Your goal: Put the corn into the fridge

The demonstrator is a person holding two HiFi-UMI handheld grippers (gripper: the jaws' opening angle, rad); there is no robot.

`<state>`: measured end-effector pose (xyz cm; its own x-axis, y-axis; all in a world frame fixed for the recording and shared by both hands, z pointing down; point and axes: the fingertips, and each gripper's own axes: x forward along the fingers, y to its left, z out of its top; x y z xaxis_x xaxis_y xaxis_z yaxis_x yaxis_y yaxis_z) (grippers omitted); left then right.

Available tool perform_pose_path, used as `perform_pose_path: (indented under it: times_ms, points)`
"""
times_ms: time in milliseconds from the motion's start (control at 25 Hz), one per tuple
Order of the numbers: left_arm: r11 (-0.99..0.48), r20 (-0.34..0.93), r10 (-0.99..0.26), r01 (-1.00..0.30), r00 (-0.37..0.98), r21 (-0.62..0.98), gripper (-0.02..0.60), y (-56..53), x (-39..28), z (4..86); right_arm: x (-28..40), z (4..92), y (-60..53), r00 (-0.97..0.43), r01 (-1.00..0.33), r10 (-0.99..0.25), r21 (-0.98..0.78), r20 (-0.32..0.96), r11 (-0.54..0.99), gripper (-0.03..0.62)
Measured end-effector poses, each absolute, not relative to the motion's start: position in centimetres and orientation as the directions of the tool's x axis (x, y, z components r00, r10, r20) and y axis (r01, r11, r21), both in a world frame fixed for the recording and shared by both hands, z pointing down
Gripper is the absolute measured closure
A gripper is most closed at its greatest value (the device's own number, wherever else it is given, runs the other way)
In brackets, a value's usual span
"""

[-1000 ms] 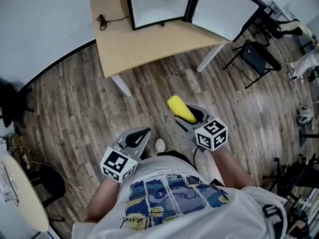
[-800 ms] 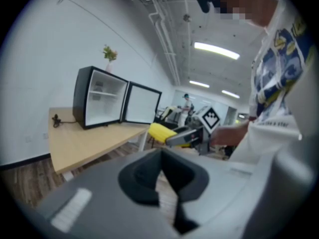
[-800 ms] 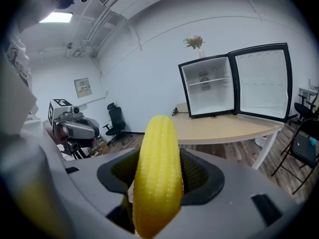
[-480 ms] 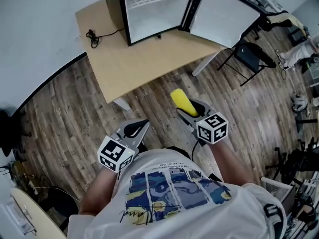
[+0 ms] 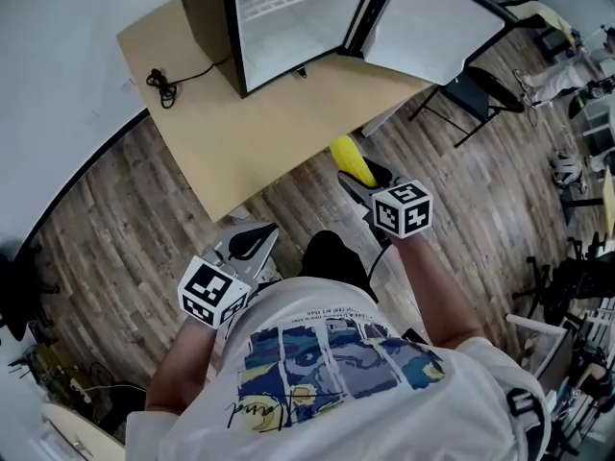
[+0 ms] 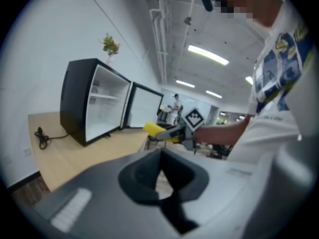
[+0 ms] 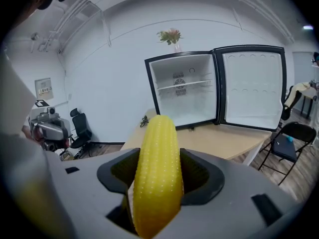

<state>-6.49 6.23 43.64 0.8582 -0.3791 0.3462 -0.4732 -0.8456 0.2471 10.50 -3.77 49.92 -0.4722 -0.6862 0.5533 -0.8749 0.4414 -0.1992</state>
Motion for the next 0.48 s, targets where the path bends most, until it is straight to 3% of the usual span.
perform_pose_path:
  times_ms: [480]
  points:
    - [-0.76,0.35,-0.526,-0.613,0.775,0.215,0.572,-6.3,-2.7,42.2,13.7,53.0,-23.1,-0.49,-0.842,-0.644,-0.128,0.588,0.524,0.344]
